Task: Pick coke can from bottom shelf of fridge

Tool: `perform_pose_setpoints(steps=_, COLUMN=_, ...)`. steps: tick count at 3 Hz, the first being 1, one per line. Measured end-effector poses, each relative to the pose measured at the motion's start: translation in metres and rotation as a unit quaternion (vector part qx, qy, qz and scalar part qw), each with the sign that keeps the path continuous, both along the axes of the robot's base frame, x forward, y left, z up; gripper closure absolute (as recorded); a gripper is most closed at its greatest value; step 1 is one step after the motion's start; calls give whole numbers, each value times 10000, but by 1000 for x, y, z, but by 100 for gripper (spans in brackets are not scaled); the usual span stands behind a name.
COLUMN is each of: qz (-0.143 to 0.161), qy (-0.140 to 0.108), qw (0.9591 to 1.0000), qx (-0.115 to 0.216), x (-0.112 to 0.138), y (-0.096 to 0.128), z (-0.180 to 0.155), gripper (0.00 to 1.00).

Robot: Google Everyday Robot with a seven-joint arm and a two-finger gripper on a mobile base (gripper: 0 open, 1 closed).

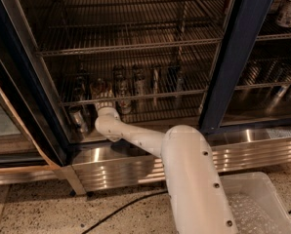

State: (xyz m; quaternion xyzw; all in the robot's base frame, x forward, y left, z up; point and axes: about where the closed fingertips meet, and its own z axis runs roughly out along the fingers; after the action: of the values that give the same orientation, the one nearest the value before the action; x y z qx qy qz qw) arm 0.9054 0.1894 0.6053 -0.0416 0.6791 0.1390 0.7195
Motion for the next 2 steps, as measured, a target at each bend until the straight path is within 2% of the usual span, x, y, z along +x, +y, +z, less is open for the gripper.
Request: perform_pose_setpoints(steps=2, qz=293, qy=378, qw=9988, qx=84, x=-30, y=1, z=-3, gripper=100)
